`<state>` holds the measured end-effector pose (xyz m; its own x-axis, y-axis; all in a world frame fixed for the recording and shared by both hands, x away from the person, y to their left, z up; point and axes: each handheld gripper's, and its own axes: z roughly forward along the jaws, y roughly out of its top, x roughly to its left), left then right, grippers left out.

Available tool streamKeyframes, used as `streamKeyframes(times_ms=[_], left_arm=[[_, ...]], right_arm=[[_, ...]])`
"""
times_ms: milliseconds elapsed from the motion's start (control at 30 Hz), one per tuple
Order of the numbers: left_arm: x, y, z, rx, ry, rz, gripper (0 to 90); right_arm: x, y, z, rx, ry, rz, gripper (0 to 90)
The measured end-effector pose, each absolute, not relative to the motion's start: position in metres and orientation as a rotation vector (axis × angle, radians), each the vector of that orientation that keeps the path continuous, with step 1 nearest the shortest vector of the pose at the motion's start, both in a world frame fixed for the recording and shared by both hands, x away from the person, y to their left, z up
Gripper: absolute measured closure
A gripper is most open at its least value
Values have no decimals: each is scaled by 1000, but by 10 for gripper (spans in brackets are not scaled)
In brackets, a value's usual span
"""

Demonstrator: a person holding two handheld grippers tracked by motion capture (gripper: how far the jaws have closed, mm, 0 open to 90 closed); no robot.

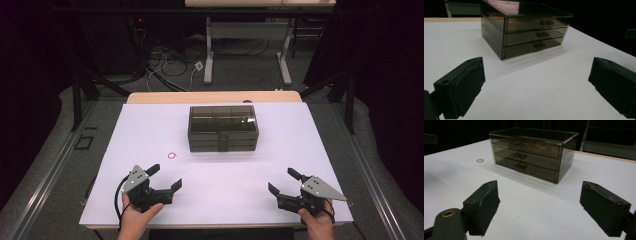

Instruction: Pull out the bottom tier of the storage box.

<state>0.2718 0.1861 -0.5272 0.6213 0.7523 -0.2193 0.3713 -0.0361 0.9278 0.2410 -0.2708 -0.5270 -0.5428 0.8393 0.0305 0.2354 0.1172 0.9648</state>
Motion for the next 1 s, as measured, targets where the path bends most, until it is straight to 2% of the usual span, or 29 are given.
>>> streamKeyframes(times_ms=[333,633,1000], left_arm=[[278,182,-520,1622,995,373,33],[290,159,-505,1666,973,362,92],[310,133,-496,1644,1015,246,93]], right_arm=[[241,-269,-527,1029,1829,1431,150],[244,-270,-530,1073,1845,1430,150],[249,-266,-533,1077,1848,1437,150]])
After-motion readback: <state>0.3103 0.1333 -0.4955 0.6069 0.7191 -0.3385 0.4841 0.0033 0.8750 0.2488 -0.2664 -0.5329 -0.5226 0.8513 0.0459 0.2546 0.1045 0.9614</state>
